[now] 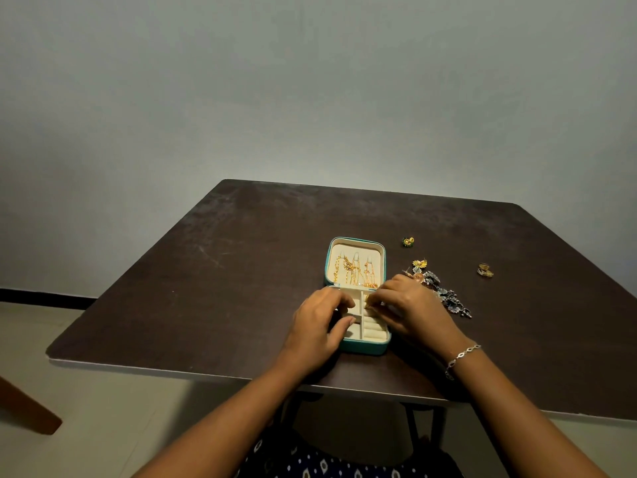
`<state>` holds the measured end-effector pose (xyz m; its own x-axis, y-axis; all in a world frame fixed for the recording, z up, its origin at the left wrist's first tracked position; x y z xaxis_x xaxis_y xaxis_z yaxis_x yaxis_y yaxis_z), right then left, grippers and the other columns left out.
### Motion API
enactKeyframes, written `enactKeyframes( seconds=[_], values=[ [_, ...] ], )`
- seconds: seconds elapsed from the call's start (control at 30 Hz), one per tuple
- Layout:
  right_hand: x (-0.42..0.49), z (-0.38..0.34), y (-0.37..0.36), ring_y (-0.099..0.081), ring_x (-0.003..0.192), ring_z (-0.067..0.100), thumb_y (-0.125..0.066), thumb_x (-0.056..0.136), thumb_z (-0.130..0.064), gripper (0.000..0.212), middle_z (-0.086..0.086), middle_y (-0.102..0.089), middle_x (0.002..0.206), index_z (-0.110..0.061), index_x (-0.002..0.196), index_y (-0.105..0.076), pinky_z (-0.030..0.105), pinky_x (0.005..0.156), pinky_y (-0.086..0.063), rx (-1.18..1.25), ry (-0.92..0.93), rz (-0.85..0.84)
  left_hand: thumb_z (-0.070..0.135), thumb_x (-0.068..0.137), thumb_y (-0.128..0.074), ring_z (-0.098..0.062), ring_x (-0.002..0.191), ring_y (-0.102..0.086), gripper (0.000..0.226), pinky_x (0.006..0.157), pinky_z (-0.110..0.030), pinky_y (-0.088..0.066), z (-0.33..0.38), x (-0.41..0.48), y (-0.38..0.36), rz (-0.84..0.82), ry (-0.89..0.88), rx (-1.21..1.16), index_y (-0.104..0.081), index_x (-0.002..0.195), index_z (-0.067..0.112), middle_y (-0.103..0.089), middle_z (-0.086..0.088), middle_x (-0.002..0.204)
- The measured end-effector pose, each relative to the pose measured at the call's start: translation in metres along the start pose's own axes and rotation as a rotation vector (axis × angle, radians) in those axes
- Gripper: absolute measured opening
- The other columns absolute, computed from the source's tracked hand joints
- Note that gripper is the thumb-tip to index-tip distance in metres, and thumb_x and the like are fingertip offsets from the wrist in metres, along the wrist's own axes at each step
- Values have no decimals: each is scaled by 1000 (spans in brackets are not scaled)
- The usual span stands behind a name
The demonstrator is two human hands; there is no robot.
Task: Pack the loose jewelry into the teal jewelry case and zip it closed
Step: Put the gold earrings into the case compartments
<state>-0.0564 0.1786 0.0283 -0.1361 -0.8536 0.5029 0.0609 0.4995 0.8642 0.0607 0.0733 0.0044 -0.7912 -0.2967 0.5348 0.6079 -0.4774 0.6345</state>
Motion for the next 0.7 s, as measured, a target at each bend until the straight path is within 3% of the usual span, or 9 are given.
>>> enactKeyframes(
  seconds=[0.23,0.33,0.4,0.5,0.7],
  values=[
    [-7,3,-3,-58,72,21,-45,82,-38,33,3,-65,82,-15,83,-68,29,53,-46,91,-90,6,16,84,-63,-1,86,-47,12,71,-7,-35,0,-1,0,1,-2,6,-58,95,14,-49,14,94],
    [-12,7,1,-58,79,25,-54,78,-15,18,7,-64,87,-12,87,-69,32,59,-49,134,-163,40,16,83,-64,-2,87,-49,13,72,-8,-36,0,-1,0,1,-6,3,-58,94,15,-50,14,94],
    [-14,6,3,-59,80,27,-53,72,-5,23,9,-64,88,-12,86,-70,34,57,-51,99,-158,67,15,83,-64,-1,86,-48,13,72,-8,-35,0,0,1,8,-4,3,-58,94,14,-50,14,93],
    [-16,2,4,-60,78,26,-39,75,-17,34,10,-63,87,-13,84,-72,31,53,-51,42,-101,72,15,83,-64,-3,86,-49,12,71,-8,-35,1,-1,1,11,-6,-2,-58,94,14,-51,13,92],
    [-19,4,4,-59,78,26,-36,75,-20,38,10,-63,88,-15,85,-72,30,53,-50,50,-112,53,14,83,-64,-4,86,-50,13,72,-10,-37,2,-1,2,5,-6,-6,-58,94,14,-51,11,93]
  ],
)
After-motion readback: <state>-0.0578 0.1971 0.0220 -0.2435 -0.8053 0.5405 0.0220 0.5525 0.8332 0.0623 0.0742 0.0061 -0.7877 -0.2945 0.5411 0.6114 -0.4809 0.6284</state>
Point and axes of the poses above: each hand's wrist, its own x-axis towards the middle knuckle, its own y-axis out of the back of the hand, z = x × y, the point moved 4 cm from there along x, towards the middle knuckle
